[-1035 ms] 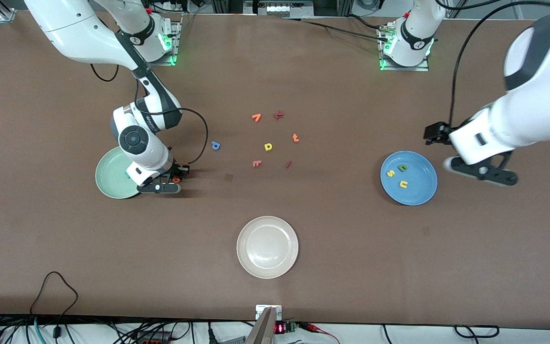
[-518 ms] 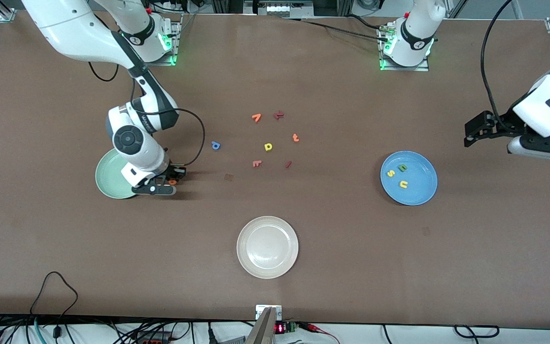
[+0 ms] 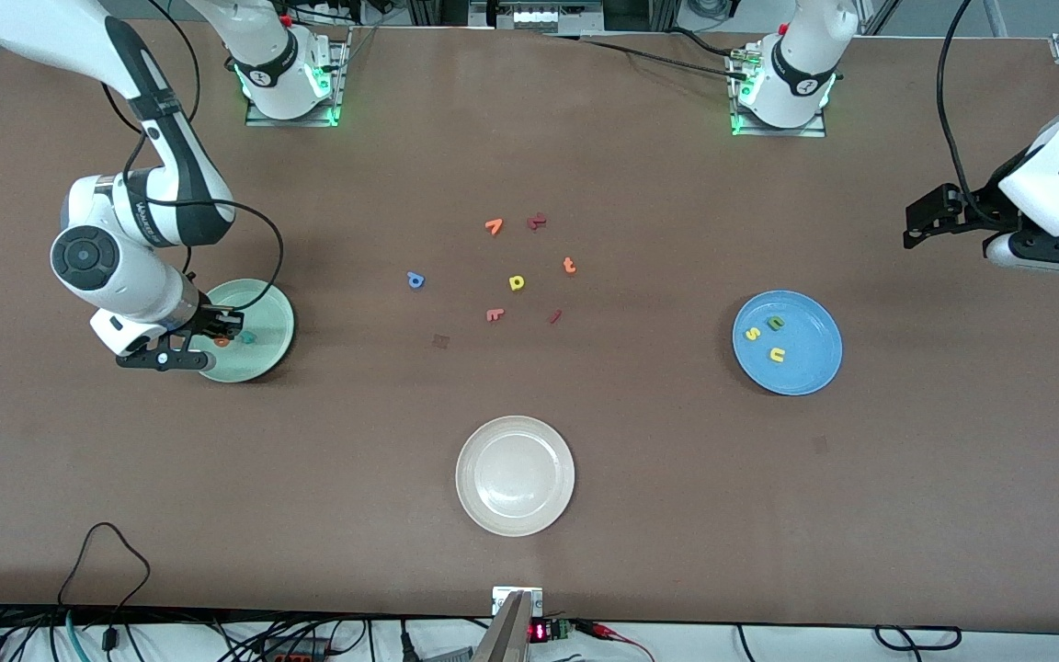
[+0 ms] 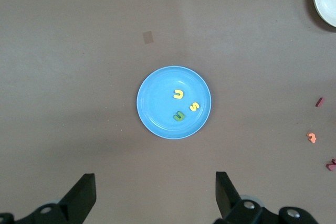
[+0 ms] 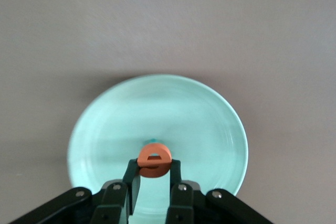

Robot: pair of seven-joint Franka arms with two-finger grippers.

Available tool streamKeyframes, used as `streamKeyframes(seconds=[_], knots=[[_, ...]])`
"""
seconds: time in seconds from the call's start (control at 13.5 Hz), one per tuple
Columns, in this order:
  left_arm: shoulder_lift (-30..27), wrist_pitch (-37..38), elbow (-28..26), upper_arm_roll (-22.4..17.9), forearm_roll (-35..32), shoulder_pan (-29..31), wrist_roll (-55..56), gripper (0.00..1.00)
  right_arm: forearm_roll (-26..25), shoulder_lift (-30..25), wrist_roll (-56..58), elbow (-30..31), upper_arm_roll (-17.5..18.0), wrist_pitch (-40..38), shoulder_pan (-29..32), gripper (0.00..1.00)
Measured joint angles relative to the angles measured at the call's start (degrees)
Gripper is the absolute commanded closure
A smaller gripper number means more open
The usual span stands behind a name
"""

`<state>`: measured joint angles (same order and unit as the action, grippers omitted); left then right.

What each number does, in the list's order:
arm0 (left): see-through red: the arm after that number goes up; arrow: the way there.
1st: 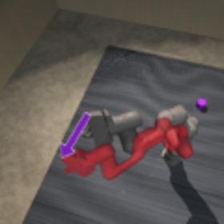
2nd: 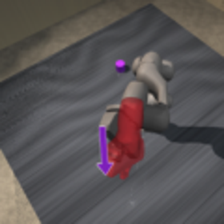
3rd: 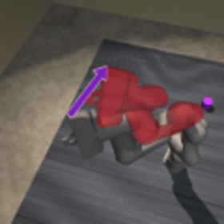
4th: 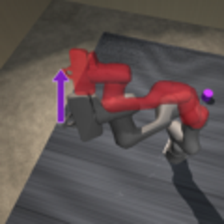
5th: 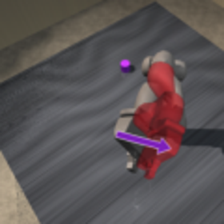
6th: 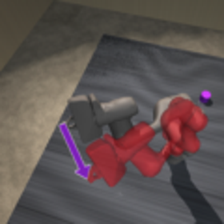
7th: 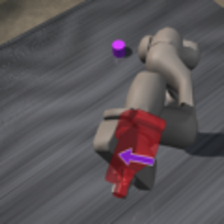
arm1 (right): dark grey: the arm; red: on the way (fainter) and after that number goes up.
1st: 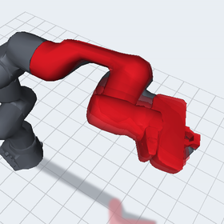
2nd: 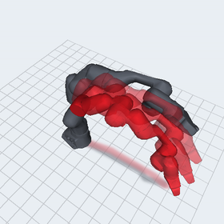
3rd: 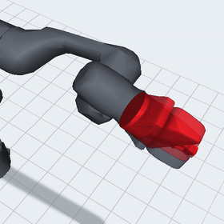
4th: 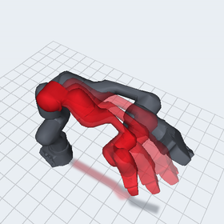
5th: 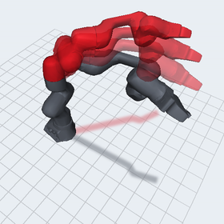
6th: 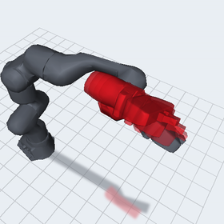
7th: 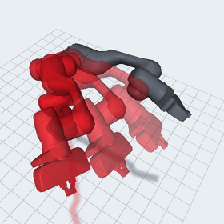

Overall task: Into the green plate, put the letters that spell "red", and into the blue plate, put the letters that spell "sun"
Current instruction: 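Place the orange e on the green plate with the right gripper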

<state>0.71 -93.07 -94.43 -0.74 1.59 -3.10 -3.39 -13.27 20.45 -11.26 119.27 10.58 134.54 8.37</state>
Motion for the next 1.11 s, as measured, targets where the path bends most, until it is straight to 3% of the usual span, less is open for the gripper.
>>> streamKeyframes(seconds=[0.07,0.15,0.22,0.67,1.11], knots=[[0.0,0.1,0.0,0.0,0.0,0.0,0.0,0.00,0.0,1.1,0.0,1.3,0.0,2.0,0.1,0.60],[0.0,0.2,0.0,0.0,0.0,0.0,0.0,0.00,0.0,2.3,0.0,2.0,0.1,3.4,0.1,0.15],[0.0,0.4,0.0,0.0,0.0,0.0,0.0,0.00,0.0,3.1,0.0,2.2,0.3,4.1,0.1,0.00],[-0.1,1.0,0.0,0.0,0.0,0.0,0.0,0.00,0.0,-1.1,1.1,1.5,1.3,2.3,0.0,0.00],[-0.4,1.6,0.0,0.4,0.0,-0.4,-0.1,0.00,2.3,-8.3,-2.9,1.6,15.1,-4.2,-2.5,0.00]])
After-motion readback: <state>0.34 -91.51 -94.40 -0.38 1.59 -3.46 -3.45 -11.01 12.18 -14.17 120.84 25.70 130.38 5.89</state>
